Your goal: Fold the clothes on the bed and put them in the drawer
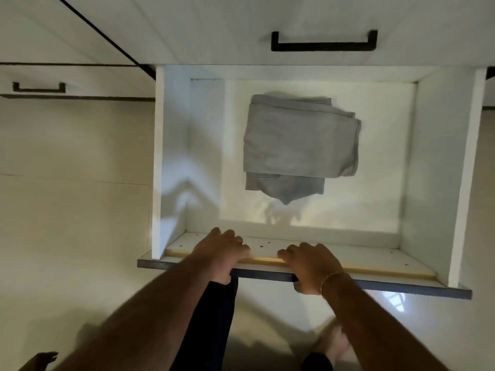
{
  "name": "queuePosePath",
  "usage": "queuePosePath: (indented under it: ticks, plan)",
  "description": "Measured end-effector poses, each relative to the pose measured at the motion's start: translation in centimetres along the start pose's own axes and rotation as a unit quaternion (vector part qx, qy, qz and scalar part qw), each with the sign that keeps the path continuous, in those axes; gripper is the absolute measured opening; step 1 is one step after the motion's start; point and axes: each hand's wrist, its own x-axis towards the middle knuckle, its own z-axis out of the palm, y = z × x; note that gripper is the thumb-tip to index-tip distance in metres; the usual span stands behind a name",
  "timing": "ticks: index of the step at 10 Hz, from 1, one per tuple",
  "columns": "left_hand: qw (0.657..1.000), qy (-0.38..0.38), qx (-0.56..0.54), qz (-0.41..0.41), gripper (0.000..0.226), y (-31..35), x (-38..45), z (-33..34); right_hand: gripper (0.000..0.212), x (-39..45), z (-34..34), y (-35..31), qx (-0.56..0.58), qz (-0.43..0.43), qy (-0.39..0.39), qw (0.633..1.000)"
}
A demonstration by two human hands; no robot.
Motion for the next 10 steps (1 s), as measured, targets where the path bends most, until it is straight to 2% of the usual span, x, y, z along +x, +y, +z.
queuePosePath:
  ticks: [2, 3, 4, 5, 6, 7, 8, 9, 10]
  plan:
    - [0.987, 0.113, 0.112, -0.035, 0.055, -0.6, -0.6, -1.8, 0.049, -0.1, -0.9, 0.5, -0.029, 0.034, 0.153, 0.987]
    - [0.974, 0.135, 0.049, -0.175, 0.035, -1.6, -0.3, -4.4, 0.016, 0.0, -4.1, 2.1, -0.003, 0.111, 0.145, 0.983]
    - [0.947, 0.176, 0.010, -0.269, 0.035, -3.2, 0.9, -7.5, 0.027, 0.9, -7.6, 4.2, -0.004, 0.196, 0.173, 0.965]
    - [0.919, 0.266, -0.023, -0.289, 0.036, -4.9, 2.4, -10.1, 0.027, 2.4, -10.3, 6.1, 0.026, 0.231, 0.250, 0.940]
    - [0.879, 0.357, -0.105, -0.298, 0.033, -7.5, 3.5, -12.6, 0.039, 3.9, -11.7, 7.9, 0.062, 0.248, 0.327, 0.910]
    - [0.884, 0.360, -0.175, -0.242, 0.064, -8.8, 5.0, -13.3, 0.086, 5.5, -13.0, 9.9, 0.101, 0.239, 0.305, 0.916]
    - [0.793, 0.432, -0.364, -0.228, 0.082, -11.2, 6.8, -18.6, 0.101, 7.7, -17.1, 12.5, 0.157, 0.233, 0.279, 0.918]
    - [0.703, 0.406, -0.534, -0.236, 0.069, -10.7, 8.8, -21.5, 0.103, 9.4, -21.0, 14.6, 0.185, 0.236, 0.245, 0.922]
    - [0.799, 0.310, -0.493, -0.146, 0.052, -8.0, 16.1, -4.7, 0.103, 9.3, -22.9, 14.2, 0.241, 0.233, 0.240, 0.911]
